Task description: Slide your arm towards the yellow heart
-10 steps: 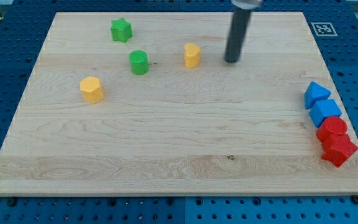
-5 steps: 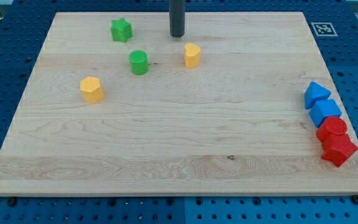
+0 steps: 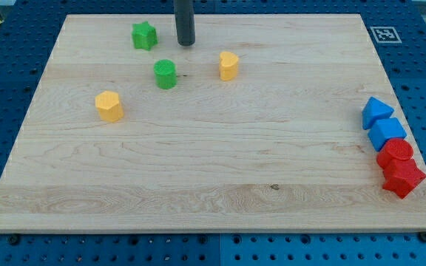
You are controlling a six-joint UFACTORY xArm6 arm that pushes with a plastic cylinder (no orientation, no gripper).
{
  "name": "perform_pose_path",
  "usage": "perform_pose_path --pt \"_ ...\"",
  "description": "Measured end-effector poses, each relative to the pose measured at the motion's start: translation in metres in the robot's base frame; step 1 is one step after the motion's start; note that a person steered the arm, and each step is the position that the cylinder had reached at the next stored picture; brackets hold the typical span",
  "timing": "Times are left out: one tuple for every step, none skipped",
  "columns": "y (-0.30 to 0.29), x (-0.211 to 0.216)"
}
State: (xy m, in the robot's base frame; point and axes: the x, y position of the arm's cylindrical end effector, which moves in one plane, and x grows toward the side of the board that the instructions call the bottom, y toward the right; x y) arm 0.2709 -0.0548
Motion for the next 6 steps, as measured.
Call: perform_pose_path --pt "0.000 0.000" --pt "-0.006 0.016" --pt "-0.004 0.022" --pt "0.023 0.036" --pt "0.023 0.056" --pt "0.028 0.089"
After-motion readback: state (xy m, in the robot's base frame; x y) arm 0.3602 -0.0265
